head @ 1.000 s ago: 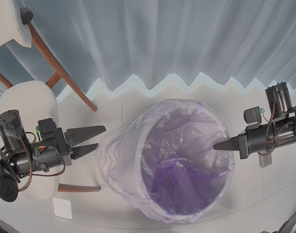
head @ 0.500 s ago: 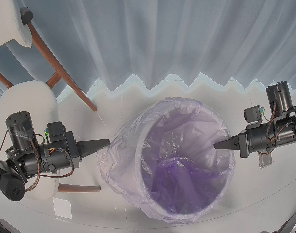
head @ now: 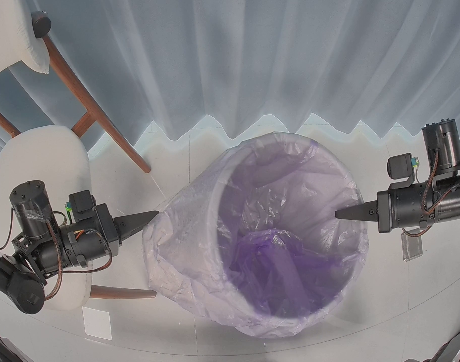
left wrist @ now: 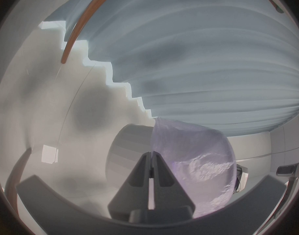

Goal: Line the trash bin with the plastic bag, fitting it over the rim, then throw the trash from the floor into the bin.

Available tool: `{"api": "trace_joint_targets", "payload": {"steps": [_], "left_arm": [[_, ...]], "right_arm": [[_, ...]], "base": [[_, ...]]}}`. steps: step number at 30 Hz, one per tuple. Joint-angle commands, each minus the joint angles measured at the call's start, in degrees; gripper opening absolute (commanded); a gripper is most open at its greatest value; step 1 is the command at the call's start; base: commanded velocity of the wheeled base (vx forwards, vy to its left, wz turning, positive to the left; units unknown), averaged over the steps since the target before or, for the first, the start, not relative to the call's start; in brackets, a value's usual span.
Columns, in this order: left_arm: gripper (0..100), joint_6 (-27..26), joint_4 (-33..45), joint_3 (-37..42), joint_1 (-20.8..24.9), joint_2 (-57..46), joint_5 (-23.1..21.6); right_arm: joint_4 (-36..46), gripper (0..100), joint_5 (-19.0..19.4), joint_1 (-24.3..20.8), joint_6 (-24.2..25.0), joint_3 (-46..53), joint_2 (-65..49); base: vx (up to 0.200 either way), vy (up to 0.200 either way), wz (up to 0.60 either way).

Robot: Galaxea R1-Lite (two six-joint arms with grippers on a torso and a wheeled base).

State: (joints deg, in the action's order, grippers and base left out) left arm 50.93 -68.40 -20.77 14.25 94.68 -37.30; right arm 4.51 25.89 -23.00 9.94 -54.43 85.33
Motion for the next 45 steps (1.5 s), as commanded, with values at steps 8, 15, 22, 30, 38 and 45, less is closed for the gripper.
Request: {"api": "trace_joint_targets", "payload": {"steps": [8,15,22,30,38,45], "left_arm": [[0,0.6,-9.1,4.7,-1.9,6.6,0.1],[0,0.7,-11.6,4.7,-2.6,7.2,0.1],[100,0.4,-13.2,5.3,-2.1,6.7,-0.1],[100,0.6,-17.5,7.6,-2.2,4.6,1.5],[100,0.6,-18.7,15.2,-1.5,-7.2,5.8],[100,0.4,-18.2,18.4,0.2,-15.7,9.2]], "right_arm": [[-0.3,0,0.0,-0.1,2.0,0.4,-2.8],[-0.3,0,0.9,-0.1,1.9,0.6,-3.0],[-0.3,0,0.9,-0.1,1.9,0.7,-3.0],[-0.3,0,0.9,0.0,3.5,0.7,-3.1],[-0.3,0,0.7,0.1,7.5,0.9,-3.2],[-0.3,0,0.7,0.0,11.4,1.3,-2.5]], "base": [[0.0,0.0,0.0],[0.0,0.0,0.0],[0.0,0.0,0.0],[0.0,0.0,0.0],[0.0,0.0,0.0],[0.0,0.0,0.0]]}}
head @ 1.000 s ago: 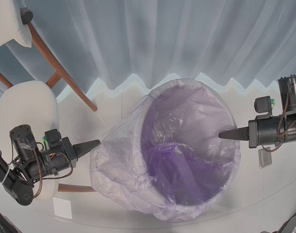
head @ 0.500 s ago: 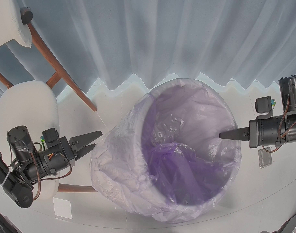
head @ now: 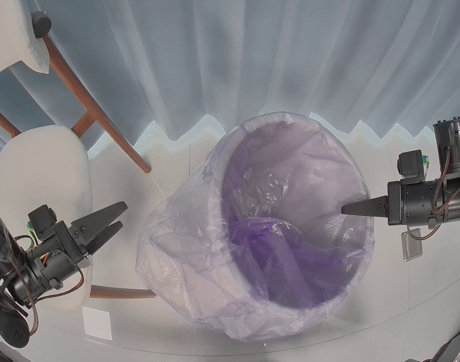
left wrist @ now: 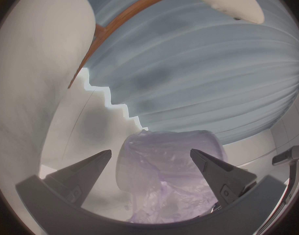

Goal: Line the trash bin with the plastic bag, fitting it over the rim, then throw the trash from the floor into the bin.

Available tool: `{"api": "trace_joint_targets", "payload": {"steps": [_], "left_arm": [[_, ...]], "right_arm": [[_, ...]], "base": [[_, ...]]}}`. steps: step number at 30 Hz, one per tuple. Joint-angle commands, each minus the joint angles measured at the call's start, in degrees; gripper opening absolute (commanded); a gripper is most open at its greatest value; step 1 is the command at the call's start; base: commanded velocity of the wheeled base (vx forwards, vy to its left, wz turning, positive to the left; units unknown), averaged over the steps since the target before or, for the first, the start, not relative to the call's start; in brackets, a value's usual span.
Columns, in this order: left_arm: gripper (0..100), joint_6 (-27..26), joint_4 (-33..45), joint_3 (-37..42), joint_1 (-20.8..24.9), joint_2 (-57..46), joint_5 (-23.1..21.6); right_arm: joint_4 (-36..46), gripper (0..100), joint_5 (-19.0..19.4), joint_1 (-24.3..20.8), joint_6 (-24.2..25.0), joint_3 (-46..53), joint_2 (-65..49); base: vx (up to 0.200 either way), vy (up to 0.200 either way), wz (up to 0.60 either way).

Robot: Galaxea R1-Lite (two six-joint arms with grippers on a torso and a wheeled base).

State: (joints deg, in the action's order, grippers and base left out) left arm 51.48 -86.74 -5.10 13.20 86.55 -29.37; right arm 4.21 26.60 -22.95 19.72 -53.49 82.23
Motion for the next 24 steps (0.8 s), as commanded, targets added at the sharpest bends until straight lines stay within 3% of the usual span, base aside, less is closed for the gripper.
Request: {"api": "trace_joint_targets", "payload": {"steps": [1,15,19,24], "left_arm": [[100,-0.2,0.2,2.8,1.3,-7.7,1.2],[100,-0.7,4.6,5.0,0.3,-18.7,4.9],[100,-0.7,6.7,5.0,-0.9,-19.8,8.3],[100,-1.5,6.9,5.0,-0.9,-21.2,8.4]], "right_arm": [[0.0,0,-0.1,0.0,1.6,0.4,0.6],[-2.9,0,-1.6,0.6,2.7,2.2,5.2],[-6.4,0,-2.5,0.6,3.1,3.7,7.4],[-6.8,0,-3.5,0.5,3.4,3.6,8.8]], "base": [[0.0,0.0,0.0],[0.0,0.0,0.0],[0.0,0.0,0.0],[0.0,0.0,0.0]]}}
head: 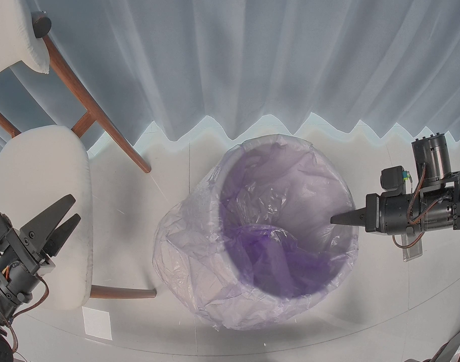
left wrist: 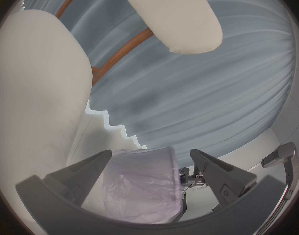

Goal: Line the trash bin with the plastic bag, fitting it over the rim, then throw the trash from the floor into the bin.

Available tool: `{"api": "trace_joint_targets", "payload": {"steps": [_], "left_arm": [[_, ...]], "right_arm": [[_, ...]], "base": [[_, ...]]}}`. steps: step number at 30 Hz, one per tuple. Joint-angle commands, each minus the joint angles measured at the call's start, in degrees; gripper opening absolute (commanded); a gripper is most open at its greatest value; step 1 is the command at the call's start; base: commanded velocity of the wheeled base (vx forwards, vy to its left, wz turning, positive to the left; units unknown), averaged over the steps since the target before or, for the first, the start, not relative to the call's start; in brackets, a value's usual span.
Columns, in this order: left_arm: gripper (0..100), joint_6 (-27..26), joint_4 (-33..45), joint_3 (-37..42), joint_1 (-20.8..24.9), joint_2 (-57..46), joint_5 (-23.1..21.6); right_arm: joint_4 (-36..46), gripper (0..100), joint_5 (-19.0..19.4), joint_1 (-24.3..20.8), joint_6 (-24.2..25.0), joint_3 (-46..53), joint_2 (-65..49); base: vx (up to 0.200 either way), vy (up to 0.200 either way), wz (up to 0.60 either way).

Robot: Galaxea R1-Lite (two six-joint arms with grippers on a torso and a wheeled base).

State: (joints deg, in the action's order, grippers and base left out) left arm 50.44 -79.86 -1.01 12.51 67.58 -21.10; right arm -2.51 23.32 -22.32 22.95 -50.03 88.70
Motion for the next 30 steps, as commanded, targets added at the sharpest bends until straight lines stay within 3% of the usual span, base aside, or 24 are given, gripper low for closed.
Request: {"api": "trace_joint_targets", "payload": {"steps": [1,7,11,20,25,30], "left_arm": [[100,-1.0,0.3,0.9,-0.3,-2.3,0.2],[100,-1.4,2.2,0.9,-2.4,-2.7,0.4],[100,-1.5,5.0,0.9,-2.8,-5.6,0.5],[100,-1.4,8.5,1.0,-5.1,-7.0,5.9],[100,-1.4,9.7,1.0,-5.7,-8.1,6.2],[100,-1.4,9.7,1.0,-5.9,-8.0,6.2]], "right_arm": [[-0.1,0,-0.4,-0.1,0.2,-0.1,2.9],[-0.5,0,-1.0,-0.1,0.2,-0.5,4.3],[-3.9,0,-3.9,0.0,0.9,-0.2,7.2],[-6.0,0,-7.9,-0.1,2.6,-3.1,12.2],[-6.0,0,-8.9,-0.1,3.3,-4.5,13.8],[-7.2,0,-12.8,-0.1,4.6,-7.2,18.4]], "base": [[0.0,0.0,0.0],[0.0,0.0,0.0],[0.0,0.0,0.0],[0.0,0.0,0.0],[0.0,0.0,0.0],[0.0,0.0,0.0]]}}
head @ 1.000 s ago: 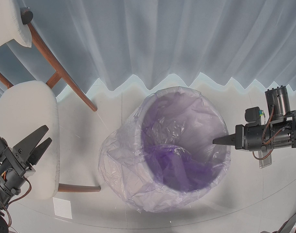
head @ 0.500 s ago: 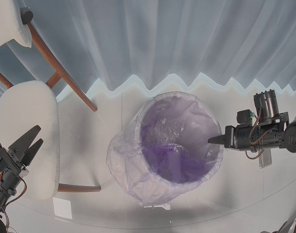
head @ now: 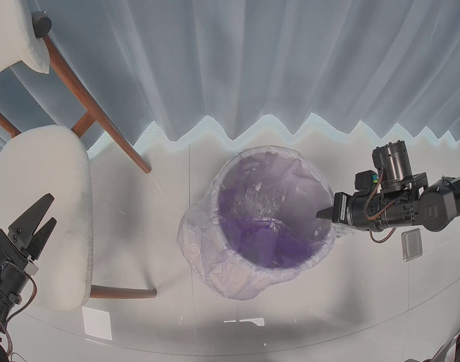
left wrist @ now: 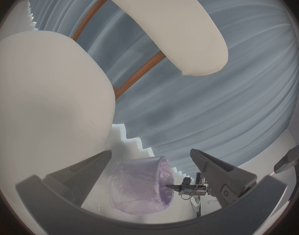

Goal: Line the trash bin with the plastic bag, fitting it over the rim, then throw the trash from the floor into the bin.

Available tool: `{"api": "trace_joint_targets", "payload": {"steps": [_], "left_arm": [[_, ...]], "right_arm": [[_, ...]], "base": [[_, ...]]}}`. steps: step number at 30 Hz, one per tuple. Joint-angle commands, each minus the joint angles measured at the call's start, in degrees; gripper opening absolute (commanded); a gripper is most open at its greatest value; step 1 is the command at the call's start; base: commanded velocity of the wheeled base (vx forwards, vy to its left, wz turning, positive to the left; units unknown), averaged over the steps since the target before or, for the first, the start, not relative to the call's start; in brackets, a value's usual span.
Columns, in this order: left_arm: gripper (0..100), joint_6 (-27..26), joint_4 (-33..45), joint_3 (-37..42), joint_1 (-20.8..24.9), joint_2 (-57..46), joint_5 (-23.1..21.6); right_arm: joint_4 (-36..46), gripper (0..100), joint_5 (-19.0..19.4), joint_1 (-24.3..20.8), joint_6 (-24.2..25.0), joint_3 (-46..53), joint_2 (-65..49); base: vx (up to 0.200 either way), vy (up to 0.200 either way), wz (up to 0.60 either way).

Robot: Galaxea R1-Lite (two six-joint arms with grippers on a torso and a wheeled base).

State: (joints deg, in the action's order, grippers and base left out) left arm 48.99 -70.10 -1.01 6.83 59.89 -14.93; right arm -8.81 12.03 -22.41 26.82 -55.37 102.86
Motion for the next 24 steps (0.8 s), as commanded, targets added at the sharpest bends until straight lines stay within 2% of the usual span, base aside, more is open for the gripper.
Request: {"api": "trace_joint_targets", "payload": {"steps": [1,4,8,14,24], "left_arm": [[100,0.0,0.0,1.0,-0.2,-0.4,0.0],[100,0.0,0.0,1.0,-0.3,-0.3,0.0],[100,0.0,-0.1,1.0,-0.8,-0.4,0.3],[100,-0.1,-0.1,1.0,-0.9,-0.4,0.4],[100,-0.9,-0.1,1.0,-1.7,-0.5,0.4]], "right_arm": [[-1.9,0,-1.7,0.0,1.2,-2.1,5.0],[-3.8,0,-2.0,0.0,2.2,-2.4,6.2],[-7.2,0,-5.9,0.1,3.2,-3.6,10.1],[-8.9,0,-8.9,0.0,6.1,-6.2,13.3],[-8.9,0,-9.9,0.0,9.6,-8.0,15.2]], "base": [[0.0,0.0,0.0],[0.0,0.0,0.0],[0.0,0.0,0.0],[0.0,0.0,0.0],[0.0,0.0,0.0]]}}
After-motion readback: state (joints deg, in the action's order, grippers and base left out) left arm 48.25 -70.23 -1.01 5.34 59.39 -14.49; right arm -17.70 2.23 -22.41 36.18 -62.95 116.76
